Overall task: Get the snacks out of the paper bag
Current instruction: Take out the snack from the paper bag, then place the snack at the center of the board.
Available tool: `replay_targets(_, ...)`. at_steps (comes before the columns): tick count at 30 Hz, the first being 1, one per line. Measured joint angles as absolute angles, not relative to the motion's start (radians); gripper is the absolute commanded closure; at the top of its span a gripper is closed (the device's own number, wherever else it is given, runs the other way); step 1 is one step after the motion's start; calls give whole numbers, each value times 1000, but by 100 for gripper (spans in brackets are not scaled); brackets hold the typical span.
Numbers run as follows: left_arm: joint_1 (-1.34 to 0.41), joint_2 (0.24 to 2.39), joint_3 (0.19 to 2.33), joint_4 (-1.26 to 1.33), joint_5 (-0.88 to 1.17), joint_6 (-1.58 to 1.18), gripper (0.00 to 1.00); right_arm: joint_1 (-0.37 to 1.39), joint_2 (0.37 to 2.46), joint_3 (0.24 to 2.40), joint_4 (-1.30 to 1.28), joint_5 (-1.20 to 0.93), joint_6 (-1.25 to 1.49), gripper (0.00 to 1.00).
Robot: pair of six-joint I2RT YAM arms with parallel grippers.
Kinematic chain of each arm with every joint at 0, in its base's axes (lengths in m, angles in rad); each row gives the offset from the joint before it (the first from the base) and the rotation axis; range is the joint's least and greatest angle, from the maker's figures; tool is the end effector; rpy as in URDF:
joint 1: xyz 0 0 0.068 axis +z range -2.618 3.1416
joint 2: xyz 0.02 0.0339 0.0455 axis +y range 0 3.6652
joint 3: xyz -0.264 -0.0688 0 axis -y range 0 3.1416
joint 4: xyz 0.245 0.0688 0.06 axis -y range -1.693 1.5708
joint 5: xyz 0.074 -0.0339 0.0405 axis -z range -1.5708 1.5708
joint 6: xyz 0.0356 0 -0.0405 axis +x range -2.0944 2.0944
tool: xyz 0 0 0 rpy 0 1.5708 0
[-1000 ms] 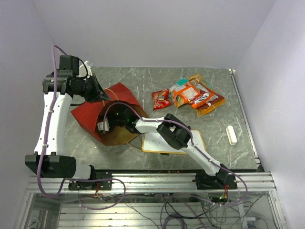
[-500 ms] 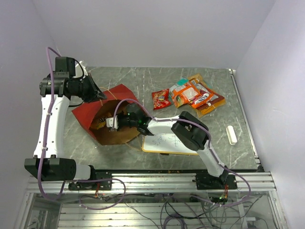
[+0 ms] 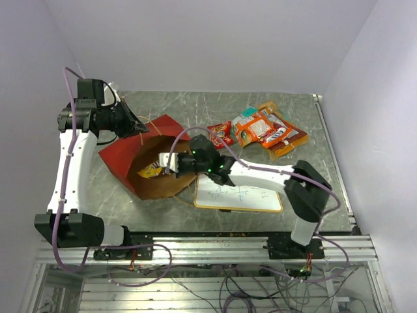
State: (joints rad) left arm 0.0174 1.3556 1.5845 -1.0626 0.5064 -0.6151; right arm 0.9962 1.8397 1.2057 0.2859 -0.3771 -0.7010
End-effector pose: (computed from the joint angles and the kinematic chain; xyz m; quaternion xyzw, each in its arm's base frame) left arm 0.2595 -0.0128 0.4076 -0.1951 0.8864 -0.3260 0.2645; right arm 0.2193 0.3628 0.2347 -0.6747 0.4510 0.2347 0.5351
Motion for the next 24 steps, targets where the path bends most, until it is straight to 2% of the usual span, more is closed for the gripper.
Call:
replay_targets(16,25,1356,1536,-1013,489,-664,93,971,1203,918,-89,-151,-598,100)
replay_targets(19,27,1356,1536,-1010,486,-667,93,880,1118,897,-92,-134,-561,100)
replay_targets(24,29,1365,1537,-1001,485,-671,93,634,1063,879,-35,-81,-372,100)
